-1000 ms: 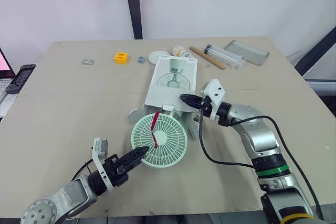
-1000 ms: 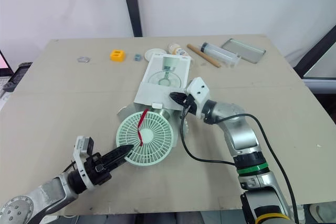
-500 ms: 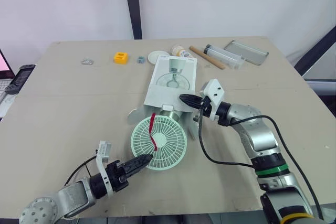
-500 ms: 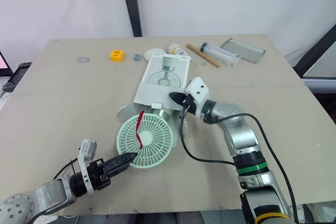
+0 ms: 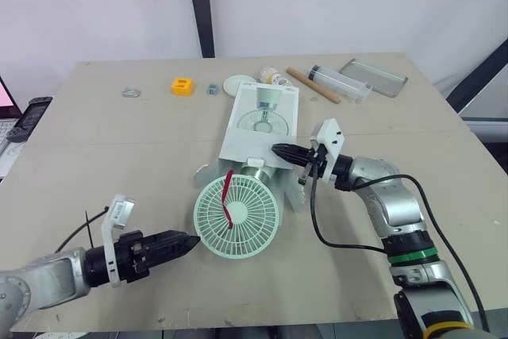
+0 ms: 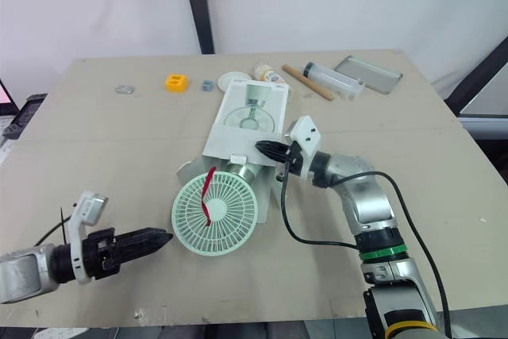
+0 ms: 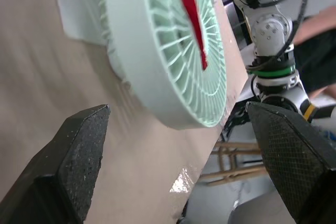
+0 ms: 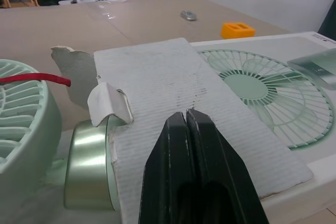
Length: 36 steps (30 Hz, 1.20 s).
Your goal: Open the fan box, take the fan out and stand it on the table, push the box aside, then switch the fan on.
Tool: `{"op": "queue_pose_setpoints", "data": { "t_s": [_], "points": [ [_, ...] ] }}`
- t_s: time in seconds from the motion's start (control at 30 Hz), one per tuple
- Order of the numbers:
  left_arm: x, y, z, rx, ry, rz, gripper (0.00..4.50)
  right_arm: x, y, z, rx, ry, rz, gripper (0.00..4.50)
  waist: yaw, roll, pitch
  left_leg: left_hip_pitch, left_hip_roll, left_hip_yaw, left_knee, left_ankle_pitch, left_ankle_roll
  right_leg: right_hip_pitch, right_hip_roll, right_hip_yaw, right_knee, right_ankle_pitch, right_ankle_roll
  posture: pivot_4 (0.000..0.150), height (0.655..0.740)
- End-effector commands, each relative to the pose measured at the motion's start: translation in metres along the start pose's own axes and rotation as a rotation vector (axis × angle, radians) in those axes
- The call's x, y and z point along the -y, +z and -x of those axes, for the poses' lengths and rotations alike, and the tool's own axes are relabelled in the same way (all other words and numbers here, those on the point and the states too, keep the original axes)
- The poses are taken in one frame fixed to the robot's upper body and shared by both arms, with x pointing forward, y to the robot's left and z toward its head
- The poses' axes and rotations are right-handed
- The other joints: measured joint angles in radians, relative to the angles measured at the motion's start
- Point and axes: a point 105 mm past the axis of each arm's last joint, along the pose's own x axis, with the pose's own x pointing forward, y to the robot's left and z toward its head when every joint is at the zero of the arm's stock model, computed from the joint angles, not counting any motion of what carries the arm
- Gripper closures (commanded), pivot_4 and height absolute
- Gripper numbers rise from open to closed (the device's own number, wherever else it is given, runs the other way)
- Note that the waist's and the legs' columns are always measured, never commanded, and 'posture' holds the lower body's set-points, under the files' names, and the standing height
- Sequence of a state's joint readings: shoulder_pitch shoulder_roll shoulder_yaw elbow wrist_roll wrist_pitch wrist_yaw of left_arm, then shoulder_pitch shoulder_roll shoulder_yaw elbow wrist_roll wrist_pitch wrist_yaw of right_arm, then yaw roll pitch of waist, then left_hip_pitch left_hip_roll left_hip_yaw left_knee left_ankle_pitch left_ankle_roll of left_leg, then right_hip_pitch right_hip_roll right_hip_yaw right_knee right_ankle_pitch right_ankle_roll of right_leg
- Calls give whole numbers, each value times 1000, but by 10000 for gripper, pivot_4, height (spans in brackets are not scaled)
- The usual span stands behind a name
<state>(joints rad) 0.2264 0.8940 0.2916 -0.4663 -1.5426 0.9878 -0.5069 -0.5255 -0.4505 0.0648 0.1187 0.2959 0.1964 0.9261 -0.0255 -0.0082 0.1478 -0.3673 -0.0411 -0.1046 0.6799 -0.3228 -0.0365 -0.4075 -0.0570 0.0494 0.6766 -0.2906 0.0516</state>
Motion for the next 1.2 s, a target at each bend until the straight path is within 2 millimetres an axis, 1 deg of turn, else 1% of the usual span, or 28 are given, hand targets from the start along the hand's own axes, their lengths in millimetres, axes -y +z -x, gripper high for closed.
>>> {"op": "queue_pose_setpoints", "data": {
  "t_s": [0.03,0.17,0.2,0.27,0.3,0.33,0.37,0.4,0.47,0.5,0.57,0.6,0.63,0.7,0.8,0.9,1.03,1.2],
  "points": [
    [-5,19,9,-8,93,-268,715,0,22,8,81,41,27,45000,0,0,1,0,0,0,-1,0,-1,0,0,0,-1,0,0,1500,7400],
    [-13,49,19,66,175,-519,715,-6,30,20,112,100,51,45000,1,1,1,0,1,-1,-7,3,-2,-1,0,-1,-6,1,-2,1500,7400],
    [-14,54,20,63,190,-589,715,-8,32,23,118,114,61,45000,1,1,1,-1,1,-1,-8,3,-2,0,0,-2,-7,1,-2,1500,7400],
    [-15,60,21,32,217,-763,0,-11,38,30,132,140,84,39606,1,1,1,-1,1,-1,-9,3,-2,0,0,-3,-9,1,-2,1500,7400],
    [-15,61,21,16,226,-846,0,-13,39,34,132,158,101,36183,1,1,1,-1,1,-1,-10,3,-2,-1,0,-3,-10,1,-2,1500,7400],
    [-16,62,21,4,232,-918,0,-17,39,37,128,178,126,34145,1,1,1,-1,1,-1,-10,3,-2,-1,0,-3,-10,1,-2,1500,7400],
    [-16,63,20,-1,237,-967,0,-20,38,41,121,198,143,30111,1,2,2,-1,1,-1,-10,2,-2,-1,-1,-3,-10,1,-2,1500,7400],
    [-18,64,21,0,251,-1032,0,-24,36,45,116,213,149,28339,1,1,2,-2,1,-1,-10,2,-2,-1,-1,-3,-11,1,-2,1500,7400],
    [-21,67,22,-1,282,-1181,0,-33,31,54,97,254,159,21283,2,1,2,-2,1,-1,-10,2,-1,-1,-1,-3,-11,1,-2,1500,7400],
    [-23,68,23,-2,293,-1246,0,-37,28,57,91,266,164,16819,2,1,2,-2,1,-1,-10,2,-1,-1,-1,-3,-11,1,-2,1500,7400],
    [-27,67,23,-35,311,-1403,0,-44,23,62,82,284,172,13154,3,2,2,-2,2,-1,-10,2,-1,-1,-1,-3,-11,1,-2,1500,7400],
    [-28,64,21,-52,303,-1483,0,-46,21,66,80,291,171,9616,3,1,3,-2,1,-1,-10,2,-1,0,-2,-3,-11,1,-2,1500,7400],
    [-30,62,21,-64,300,-1552,0,-49,20,68,79,296,166,4788,2,1,3,-2,2,-1,-10,2,-1,0,-1,-3,-11,1,-2,1500,7400],
    [-30,58,18,-71,277,-1690,0,-51,17,72,79,299,160,1235,2,1,3,-1,2,0,-10,2,-1,0,-2,-3,-11,2,-2,1500,7400],
    [-27,45,9,-94,171,-1956,0,-55,11,80,68,315,162,1235,3,1,3,-2,2,0,-10,2,0,0,-2,-4,-11,2,-1,1500,7400],
    [-25,35,2,-86,70,-2113,0,-56,9,83,69,325,170,1235,4,0,3,-2,1,0,-9,2,0,0,-2,-4,-11,2,-1,1500,7400],
    [-24,27,-4,-62,-41,-2290,0,-59,8,85,69,344,175,1235,3,0,3,-1,1,0,-9,2,0,0,-2,-4,-10,3,0,1500,7400],
    [-25,24,-11,7,-104,-2424,0,-61,10,86,78,354,173,1235,2,0,3,-1,1,1,-8,1,1,0,-1,-4,-10,3,0,1500,7400]
  ]
}}
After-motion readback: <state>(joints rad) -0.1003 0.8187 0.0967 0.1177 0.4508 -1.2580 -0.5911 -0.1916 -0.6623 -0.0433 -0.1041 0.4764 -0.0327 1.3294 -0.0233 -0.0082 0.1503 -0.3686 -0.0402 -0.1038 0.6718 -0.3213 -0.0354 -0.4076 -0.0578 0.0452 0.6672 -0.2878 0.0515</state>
